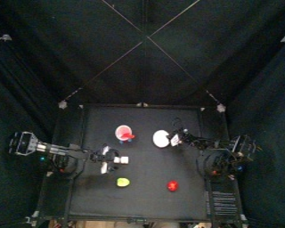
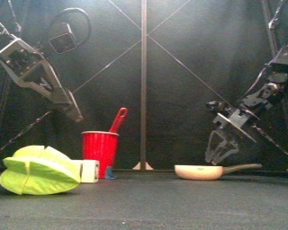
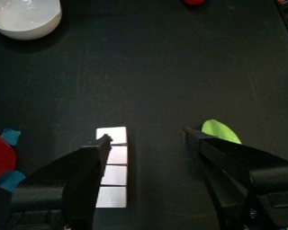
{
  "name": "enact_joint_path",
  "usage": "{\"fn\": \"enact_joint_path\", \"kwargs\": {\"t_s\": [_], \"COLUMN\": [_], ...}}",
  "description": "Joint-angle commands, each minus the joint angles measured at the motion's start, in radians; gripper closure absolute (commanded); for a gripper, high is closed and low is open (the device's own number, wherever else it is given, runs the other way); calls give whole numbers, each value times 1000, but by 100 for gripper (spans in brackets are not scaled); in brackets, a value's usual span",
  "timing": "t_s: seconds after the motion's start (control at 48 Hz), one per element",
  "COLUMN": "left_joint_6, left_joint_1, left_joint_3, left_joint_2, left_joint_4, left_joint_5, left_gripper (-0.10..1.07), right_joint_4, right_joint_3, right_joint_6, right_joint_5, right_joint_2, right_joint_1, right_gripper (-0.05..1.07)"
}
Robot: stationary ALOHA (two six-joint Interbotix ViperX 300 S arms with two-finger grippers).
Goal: Place pan right of cup
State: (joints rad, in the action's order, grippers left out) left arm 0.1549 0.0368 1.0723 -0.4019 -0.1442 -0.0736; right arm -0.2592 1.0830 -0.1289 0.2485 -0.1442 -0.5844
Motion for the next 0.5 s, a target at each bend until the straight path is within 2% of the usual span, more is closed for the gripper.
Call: {"fn": "enact_joint_path", "kwargs": {"t_s": [0.0, 0.479], "left_joint_6": [0, 0], "left_joint_1": [-2, -2], "left_joint_3": [-11, -12], "left_joint_2": [0, 0], "left_joint_4": [0, 2], "left_joint_5": [-8, -9], "left_gripper": [0, 0], "right_joint_4": [2, 8], "right_joint_3": [-6, -8], "right_joint_6": [2, 2], "right_joint_5": [8, 11], "right_joint_2": [-17, -23], "right_joint_1": [-5, 2], "right_gripper": [24, 24]}}
